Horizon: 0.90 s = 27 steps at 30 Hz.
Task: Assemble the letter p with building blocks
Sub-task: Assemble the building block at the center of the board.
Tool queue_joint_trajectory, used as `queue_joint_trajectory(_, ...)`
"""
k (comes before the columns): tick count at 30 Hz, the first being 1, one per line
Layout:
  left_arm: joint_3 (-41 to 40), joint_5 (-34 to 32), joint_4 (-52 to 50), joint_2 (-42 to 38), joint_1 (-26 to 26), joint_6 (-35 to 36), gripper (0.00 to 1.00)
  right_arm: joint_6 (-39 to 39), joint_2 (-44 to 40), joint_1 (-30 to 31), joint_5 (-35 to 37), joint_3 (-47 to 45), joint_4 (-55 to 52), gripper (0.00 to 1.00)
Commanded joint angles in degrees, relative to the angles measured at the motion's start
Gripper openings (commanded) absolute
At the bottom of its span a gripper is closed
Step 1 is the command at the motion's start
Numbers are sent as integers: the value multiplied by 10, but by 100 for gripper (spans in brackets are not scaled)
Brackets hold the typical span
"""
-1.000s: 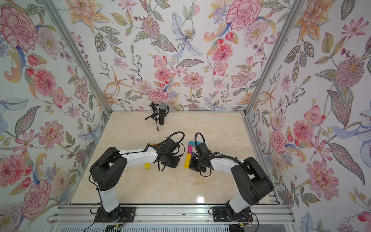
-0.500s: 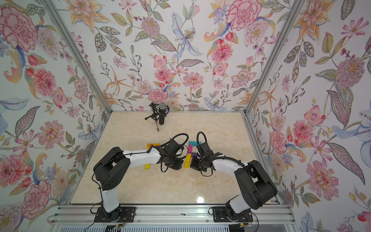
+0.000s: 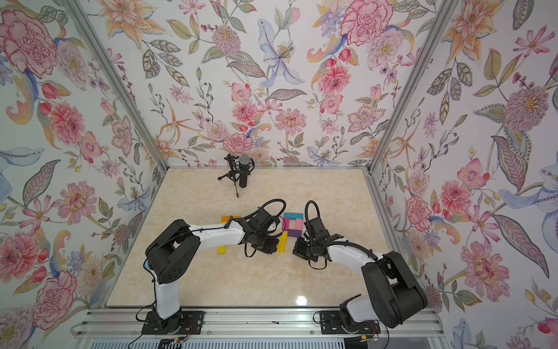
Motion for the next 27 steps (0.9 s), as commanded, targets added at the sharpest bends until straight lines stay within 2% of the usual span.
queue_joint_trajectory(1, 16, -5, -11, 18, -7, 2, 0, -9, -5, -2, -6, -7, -8, 0)
queue_joint_trajectory(27, 22, -29, -17, 27, -5, -3, 0, 10, 52, 63, -14, 31, 32, 0)
